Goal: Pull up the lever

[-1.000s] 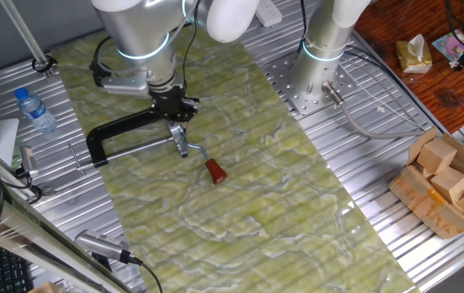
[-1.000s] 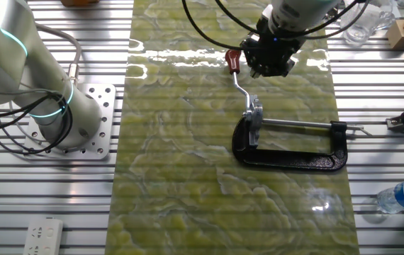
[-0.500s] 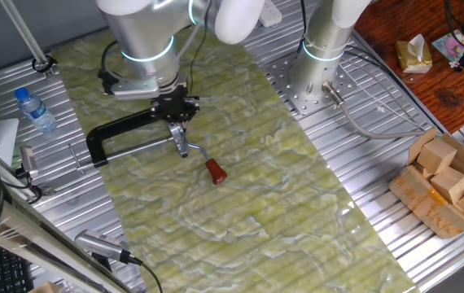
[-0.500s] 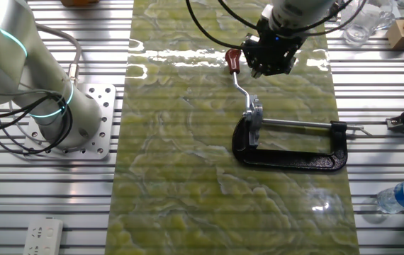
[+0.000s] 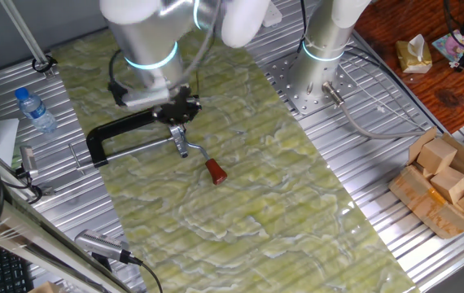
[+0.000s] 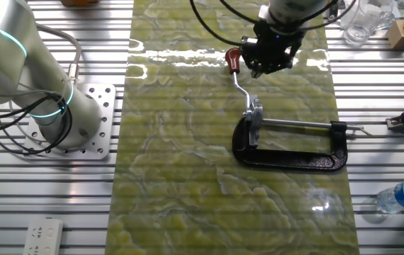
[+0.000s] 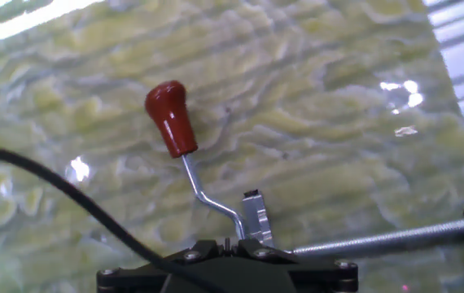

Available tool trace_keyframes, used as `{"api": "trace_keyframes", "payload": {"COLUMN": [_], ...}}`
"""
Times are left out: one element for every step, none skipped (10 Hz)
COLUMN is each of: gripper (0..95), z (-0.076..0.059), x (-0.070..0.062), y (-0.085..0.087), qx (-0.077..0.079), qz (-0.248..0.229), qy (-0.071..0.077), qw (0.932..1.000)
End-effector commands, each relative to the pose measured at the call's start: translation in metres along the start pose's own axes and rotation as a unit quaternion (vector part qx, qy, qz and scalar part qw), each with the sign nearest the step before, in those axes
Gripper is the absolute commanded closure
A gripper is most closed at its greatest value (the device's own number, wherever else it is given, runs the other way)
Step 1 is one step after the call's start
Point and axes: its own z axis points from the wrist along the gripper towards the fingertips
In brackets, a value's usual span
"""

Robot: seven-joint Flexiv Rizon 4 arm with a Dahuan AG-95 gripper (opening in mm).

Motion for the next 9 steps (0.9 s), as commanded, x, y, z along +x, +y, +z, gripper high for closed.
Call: {"api": "trace_keyframes", "payload": {"gripper": [76.0, 76.0, 76.0, 76.0, 76.0, 76.0, 76.0, 76.0, 76.0], "z": [0.016, 0.023, 0.029, 0.034, 0.041, 0.047, 0.054, 0.057, 0.067], "x": [-0.018, -0.024, -0.028, -0.029, -0.03, -0.031, -0.032, -0.032, -0.035], "y": [0.017, 0.023, 0.025, 0.024, 0.023, 0.021, 0.02, 0.02, 0.021], "qx": [0.012, 0.014, 0.021, 0.026, 0.028, 0.028, 0.029, 0.029, 0.031], "qz": [0.018, 0.015, 0.0, -0.011, -0.026, -0.034, -0.044, -0.049, -0.062], "qy": [0.004, 0.006, 0.01, 0.009, 0.009, 0.009, 0.011, 0.012, 0.013], "qw": [0.9998, 0.9998, 0.9997, 0.9996, 0.9992, 0.999, 0.9986, 0.9983, 0.9975]}}
